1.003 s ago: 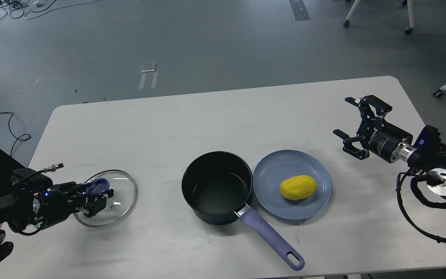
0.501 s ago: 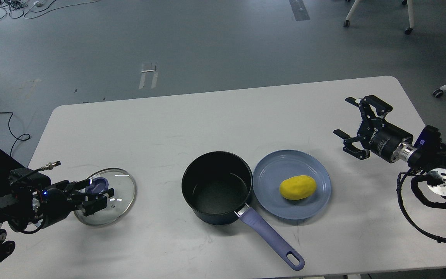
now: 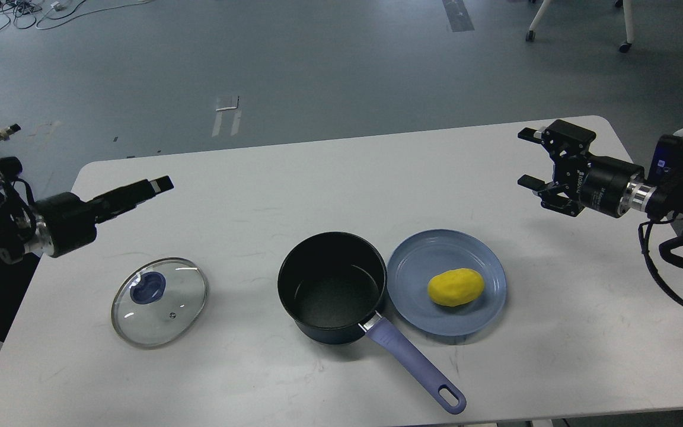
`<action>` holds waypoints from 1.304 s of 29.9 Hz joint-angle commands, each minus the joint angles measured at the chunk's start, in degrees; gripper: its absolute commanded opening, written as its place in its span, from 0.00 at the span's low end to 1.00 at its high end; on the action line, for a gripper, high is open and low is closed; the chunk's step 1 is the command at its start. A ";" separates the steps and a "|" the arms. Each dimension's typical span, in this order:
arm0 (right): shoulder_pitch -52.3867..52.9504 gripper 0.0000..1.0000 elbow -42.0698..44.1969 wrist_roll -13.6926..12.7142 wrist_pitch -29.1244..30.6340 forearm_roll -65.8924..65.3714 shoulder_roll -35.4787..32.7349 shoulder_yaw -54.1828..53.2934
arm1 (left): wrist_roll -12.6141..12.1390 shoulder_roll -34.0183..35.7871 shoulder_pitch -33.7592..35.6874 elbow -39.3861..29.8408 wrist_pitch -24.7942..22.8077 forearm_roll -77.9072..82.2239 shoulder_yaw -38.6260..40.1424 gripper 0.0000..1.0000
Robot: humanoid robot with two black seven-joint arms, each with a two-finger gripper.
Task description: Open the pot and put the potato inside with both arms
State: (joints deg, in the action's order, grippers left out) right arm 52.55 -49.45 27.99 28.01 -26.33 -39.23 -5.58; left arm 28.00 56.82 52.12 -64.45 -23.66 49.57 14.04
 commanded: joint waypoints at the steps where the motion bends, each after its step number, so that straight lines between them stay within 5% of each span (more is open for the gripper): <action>1: 7.28 1.00 -4.67 0.01 -0.01 -11.42 -2.42 0.92 | 0.00 -1.53 2.11 0.03 -3.77 -19.89 0.20 0.98; 21: 37.19 1.00 -26.13 0.01 -0.01 -67.51 2.75 31.59 | 0.00 -4.26 2.02 0.38 -4.34 -40.51 5.21 0.98; 39: 36.93 1.00 -21.66 0.01 -0.01 -77.11 19.81 38.19 | 0.00 -4.26 1.50 0.38 -4.34 -40.95 5.47 0.98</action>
State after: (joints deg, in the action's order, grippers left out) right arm 90.16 -72.97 28.00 27.99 -103.71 -21.42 32.25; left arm 27.99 52.66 53.62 -64.07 -27.99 8.70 19.51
